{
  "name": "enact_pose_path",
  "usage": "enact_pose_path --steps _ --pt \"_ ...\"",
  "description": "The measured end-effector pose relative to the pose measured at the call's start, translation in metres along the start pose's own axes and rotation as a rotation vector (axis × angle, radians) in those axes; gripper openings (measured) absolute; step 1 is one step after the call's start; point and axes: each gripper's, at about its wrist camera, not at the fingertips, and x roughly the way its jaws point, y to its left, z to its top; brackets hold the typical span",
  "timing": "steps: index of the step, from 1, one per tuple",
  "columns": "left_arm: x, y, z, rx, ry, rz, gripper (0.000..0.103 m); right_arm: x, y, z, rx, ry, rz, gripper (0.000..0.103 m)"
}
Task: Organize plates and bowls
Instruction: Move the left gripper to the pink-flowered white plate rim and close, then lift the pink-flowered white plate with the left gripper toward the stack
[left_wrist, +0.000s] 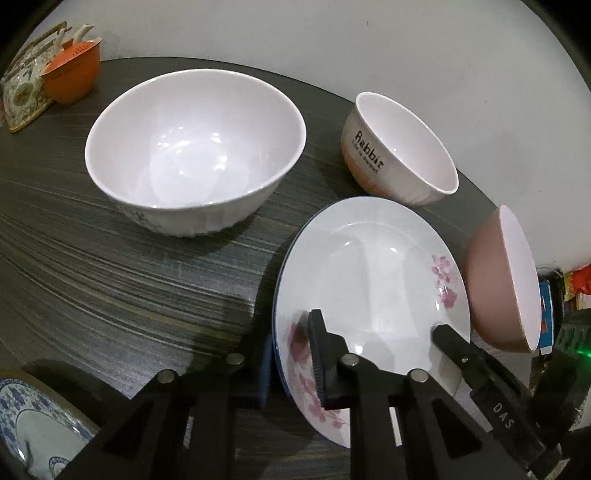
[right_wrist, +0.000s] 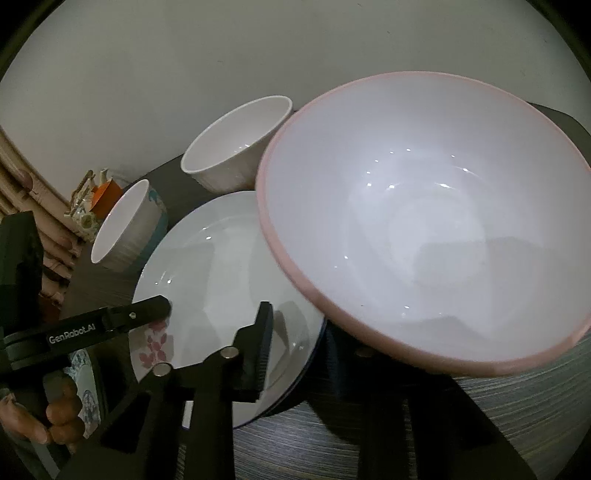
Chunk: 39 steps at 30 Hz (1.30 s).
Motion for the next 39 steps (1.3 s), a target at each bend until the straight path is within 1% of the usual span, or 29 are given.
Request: enact_pose_path --steps 1,2,11,12,22,29,30,32,39 --pt "0.000 0.000 -0.001 0.001 0.007 0.000 0.018 0.000 -0.001 0.000 0.004 0.007 -0.006 0.017" --pt "0.001 -0.003 -0.002 0.004 0.011 0.001 0.018 -0.001 -0.003 0.000 0.007 0.012 -0.009 0.015" --pt "-0.002 -0.007 -0.024 0.016 0.082 0.003 0.018 -0.011 -0.008 -0.009 0.034 0.069 -0.020 0.015" --pt "0.002 -0.005 -0.025 0.014 0.089 0.002 0.018 -0.014 -0.009 -0.012 0.038 0.080 -0.020 0.015" --pt "-0.008 -0.008 -0.059 0.019 0.148 0.000 0.018 -0.037 -0.015 -0.044 0.076 0.174 -0.028 0.015" --pt "-0.012 -0.009 -0.081 0.033 0.174 -0.002 0.018 -0.053 -0.015 -0.069 0.096 0.230 -0.032 0.016" --pt "-0.009 -0.009 -0.074 0.035 0.177 -0.002 0.018 -0.055 -0.014 -0.073 0.093 0.239 -0.034 0.016" --pt "-0.010 -0.010 -0.077 0.032 0.181 -0.001 0.018 -0.059 -0.014 -0.080 0.092 0.251 -0.036 0.016" --pt "-0.008 -0.013 -0.075 0.042 0.179 0.009 0.018 -0.067 -0.012 -0.094 0.089 0.272 -0.028 0.016"
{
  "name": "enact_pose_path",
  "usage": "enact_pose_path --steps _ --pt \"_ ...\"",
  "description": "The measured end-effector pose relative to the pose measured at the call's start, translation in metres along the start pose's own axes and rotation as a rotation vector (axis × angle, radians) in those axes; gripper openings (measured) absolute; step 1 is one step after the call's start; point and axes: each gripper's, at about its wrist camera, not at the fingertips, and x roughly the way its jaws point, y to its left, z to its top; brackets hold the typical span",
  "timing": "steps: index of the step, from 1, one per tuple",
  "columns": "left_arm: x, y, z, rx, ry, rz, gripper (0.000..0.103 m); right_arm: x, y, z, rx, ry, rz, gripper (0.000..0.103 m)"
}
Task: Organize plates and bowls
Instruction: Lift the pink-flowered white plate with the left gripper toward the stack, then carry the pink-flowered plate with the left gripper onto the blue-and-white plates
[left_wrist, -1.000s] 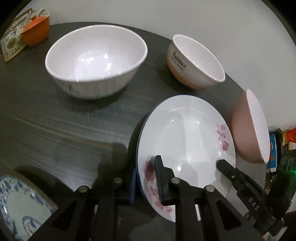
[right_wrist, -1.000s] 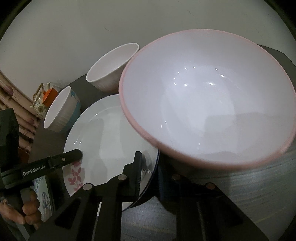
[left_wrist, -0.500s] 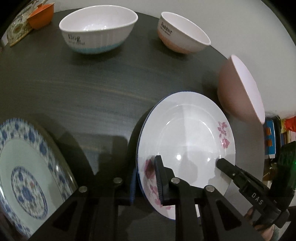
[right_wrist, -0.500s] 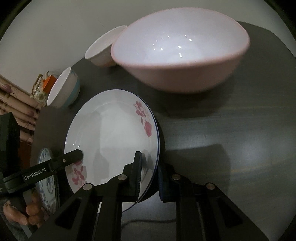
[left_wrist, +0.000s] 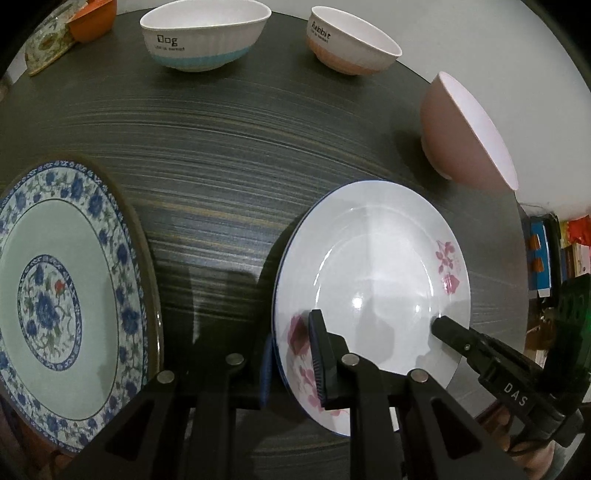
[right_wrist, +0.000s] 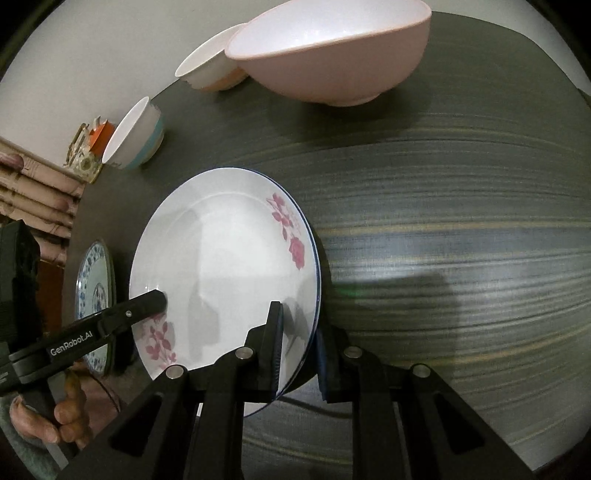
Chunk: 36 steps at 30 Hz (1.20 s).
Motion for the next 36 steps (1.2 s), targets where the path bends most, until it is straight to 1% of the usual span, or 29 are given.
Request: enact_pose_path --steps 1,3,7,12,19,25,28,36 --pt "-0.002 -0.006 -0.007 0.003 -0.003 0.003 0.018 0.000 0.000 -0.001 -0.003 0.000 -0.001 0.016" --pt "-0.002 -0.011 -0.004 0.008 -0.005 0.004 0.018 -0.001 0.000 -0.006 -0.009 0.002 -0.003 0.016" --pt "-0.001 -0.021 -0.009 0.023 -0.017 0.009 0.018 -0.004 0.002 -0.013 -0.015 -0.003 -0.002 0.016" --pt "-0.012 -0.018 -0.014 0.024 -0.035 0.004 0.018 -0.010 0.007 -0.017 -0.028 -0.018 -0.010 0.016" --pt "-0.017 -0.019 -0.019 0.023 -0.058 -0.004 0.017 -0.018 0.015 -0.019 -0.044 -0.041 -0.012 0.016" --pt "-0.032 -0.007 -0.017 0.023 -0.074 -0.012 0.017 -0.024 0.018 -0.021 -0.051 -0.061 -0.013 0.016" --pt "-0.040 -0.002 -0.022 0.020 -0.086 -0.016 0.017 -0.027 0.020 -0.021 -0.053 -0.071 -0.011 0.016" --pt "-0.067 0.016 -0.026 -0.009 -0.130 -0.013 0.017 -0.036 0.032 -0.017 -0.080 -0.100 0.005 0.016"
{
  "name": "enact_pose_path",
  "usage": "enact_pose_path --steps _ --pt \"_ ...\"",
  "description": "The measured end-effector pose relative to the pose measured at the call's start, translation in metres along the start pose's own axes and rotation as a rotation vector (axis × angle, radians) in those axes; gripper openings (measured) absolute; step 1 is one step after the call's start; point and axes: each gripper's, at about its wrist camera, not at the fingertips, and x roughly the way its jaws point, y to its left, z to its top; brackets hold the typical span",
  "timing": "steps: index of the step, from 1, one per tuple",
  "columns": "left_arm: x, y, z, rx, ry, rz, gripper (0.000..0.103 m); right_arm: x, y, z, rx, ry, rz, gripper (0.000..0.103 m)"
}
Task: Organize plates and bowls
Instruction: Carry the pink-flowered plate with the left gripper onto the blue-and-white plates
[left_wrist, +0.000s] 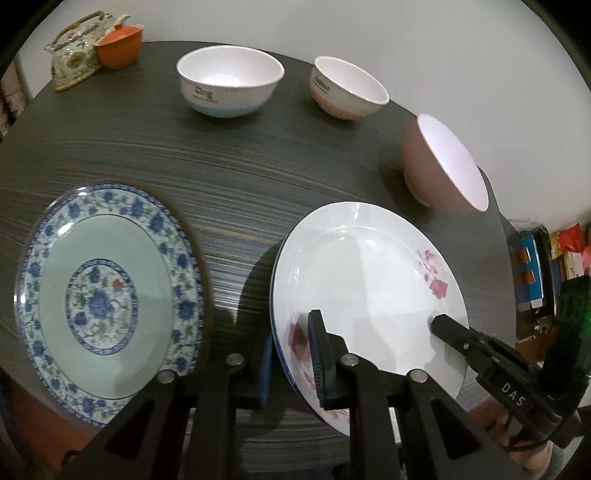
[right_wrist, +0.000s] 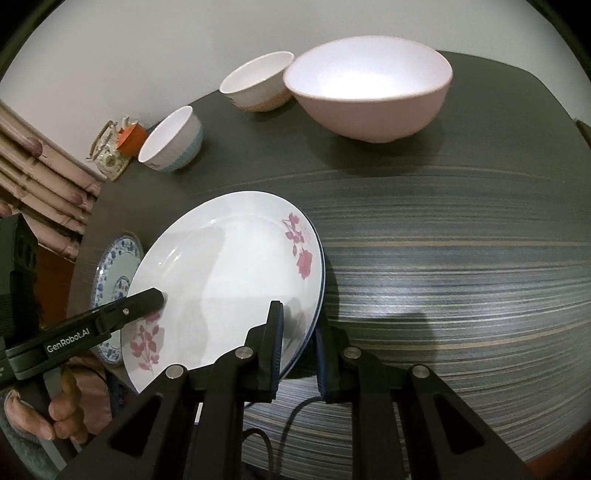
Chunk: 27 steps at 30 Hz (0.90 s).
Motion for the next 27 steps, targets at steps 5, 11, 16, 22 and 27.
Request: enact_pose_path --steps 5,11,16,22,27 --pt "-0.018 0.014 -0.002 -0.028 -0.029 0.010 0.017 -0.004 0.015 0.004 -0.025 -0.012 0.018 0.016" --pt "-0.042 0.043 -0.004 -0.069 -0.064 0.019 0.017 -0.006 0.042 0.008 -0.070 -0.022 0.038 0.016" --pt "-0.058 0.066 -0.009 -0.106 -0.092 0.033 0.017 -0.004 0.067 0.011 -0.104 -0.026 0.064 0.016" --pt "-0.078 0.103 -0.019 -0.172 -0.126 0.053 0.017 0.003 0.099 0.013 -0.148 -0.020 0.092 0.016" --pt "-0.090 0.131 -0.023 -0.215 -0.139 0.071 0.017 0.013 0.125 0.013 -0.184 -0.009 0.115 0.016"
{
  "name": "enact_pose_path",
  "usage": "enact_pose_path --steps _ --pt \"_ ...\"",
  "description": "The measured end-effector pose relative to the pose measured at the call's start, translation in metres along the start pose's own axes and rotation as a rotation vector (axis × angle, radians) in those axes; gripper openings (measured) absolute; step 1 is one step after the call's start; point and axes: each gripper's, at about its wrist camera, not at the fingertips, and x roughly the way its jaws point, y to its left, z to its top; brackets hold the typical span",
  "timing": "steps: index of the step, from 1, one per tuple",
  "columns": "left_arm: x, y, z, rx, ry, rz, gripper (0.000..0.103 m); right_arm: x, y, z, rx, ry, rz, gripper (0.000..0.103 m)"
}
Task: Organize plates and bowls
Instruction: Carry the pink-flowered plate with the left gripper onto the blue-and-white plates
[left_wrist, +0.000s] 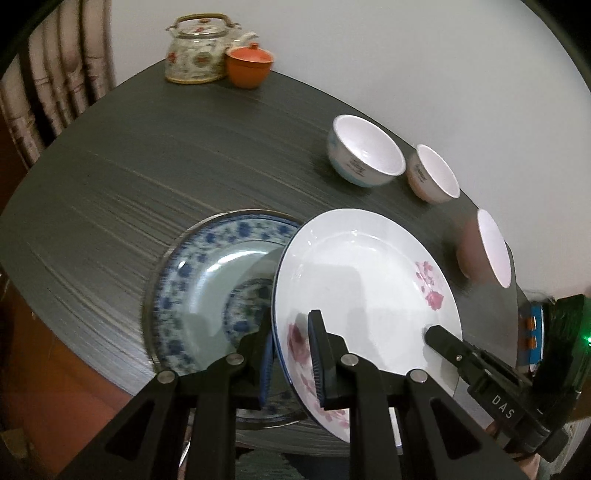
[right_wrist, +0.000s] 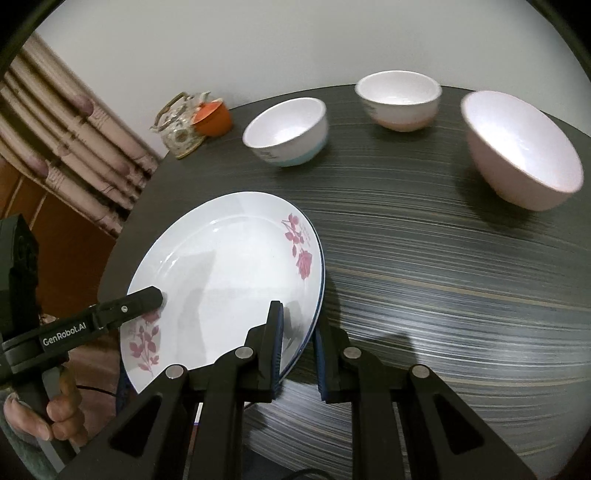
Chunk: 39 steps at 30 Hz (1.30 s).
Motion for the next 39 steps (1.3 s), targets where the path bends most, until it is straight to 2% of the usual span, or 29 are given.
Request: enact_pose_path --steps 11,17,26,39 --pt "-0.002 0.050 -0.005 -0.076 0.002 0.033 0.017 0.038 0.044 0.009 -0.066 0.049 0.028 0.016" --pt "0.005 0.066 -0.012 -0.103 0.027 0.042 0.017 0.057 0.056 0.006 -0.089 0.084 0.031 0.016" --pt "0.015 0.078 -0.012 -0.122 0.039 0.053 0.017 0.075 0.063 0.002 -0.115 0.111 0.020 0.016" --pt "0.038 0.077 -0.005 -0.138 0.045 0.084 0.017 0.089 0.071 -0.001 -0.154 0.137 0.005 0.017"
